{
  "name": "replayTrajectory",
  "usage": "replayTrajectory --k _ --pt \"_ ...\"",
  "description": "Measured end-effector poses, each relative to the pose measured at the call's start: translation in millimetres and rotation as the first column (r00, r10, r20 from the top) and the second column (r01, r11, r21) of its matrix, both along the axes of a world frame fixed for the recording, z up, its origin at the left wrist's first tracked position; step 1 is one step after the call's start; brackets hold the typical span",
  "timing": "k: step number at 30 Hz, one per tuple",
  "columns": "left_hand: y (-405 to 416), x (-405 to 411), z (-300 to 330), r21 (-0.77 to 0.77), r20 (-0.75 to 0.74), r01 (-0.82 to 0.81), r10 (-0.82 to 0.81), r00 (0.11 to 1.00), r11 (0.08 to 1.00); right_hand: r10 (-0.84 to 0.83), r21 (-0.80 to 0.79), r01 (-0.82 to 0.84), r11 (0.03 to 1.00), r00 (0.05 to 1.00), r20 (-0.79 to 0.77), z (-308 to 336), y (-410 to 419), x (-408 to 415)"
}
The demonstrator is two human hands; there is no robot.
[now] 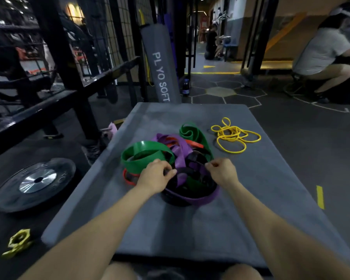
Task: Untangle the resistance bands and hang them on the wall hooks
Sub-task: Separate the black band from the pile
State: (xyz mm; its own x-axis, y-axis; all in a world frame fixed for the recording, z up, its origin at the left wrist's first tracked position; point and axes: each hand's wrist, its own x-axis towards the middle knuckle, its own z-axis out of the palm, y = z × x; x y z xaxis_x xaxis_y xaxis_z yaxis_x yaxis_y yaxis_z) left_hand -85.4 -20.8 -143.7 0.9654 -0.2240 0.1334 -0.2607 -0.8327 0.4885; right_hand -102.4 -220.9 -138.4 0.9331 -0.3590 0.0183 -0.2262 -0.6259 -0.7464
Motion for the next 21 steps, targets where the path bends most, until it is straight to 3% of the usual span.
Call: replayTrajectory --k 10,13,17,19,21 --pt "35 -16 -17 -0.100 -0.066 -0.079 0.072 0.995 0.992 0.189 -0.042 -0.189 0.981 0.982 -0.012 -2 42 -19" --pt "47 -20 -22 -0.126 -0.089 -0.084 0.073 0.993 0.988 0.027 -0.115 -0.031 0.993 0.999 -0.032 -4 37 -21" --pt "41 -26 -24 -0.187 -0.067 -0.081 0.069 0.995 0.979 -0.208 -0.044 0.204 0.978 0.940 -0.270 -1 32 -25" --pt "36 -28 -21 -0.227 -0.039 -0.074 0.067 0.997 0.971 -0.207 -0.007 0.219 0.976 0.909 -0.362 0 26 -25" --pt "28 -33 -16 -0.314 0.022 -0.042 0.051 0.998 0.948 -0.179 0.023 0.200 0.980 0.920 -0.348 7 18 -23"
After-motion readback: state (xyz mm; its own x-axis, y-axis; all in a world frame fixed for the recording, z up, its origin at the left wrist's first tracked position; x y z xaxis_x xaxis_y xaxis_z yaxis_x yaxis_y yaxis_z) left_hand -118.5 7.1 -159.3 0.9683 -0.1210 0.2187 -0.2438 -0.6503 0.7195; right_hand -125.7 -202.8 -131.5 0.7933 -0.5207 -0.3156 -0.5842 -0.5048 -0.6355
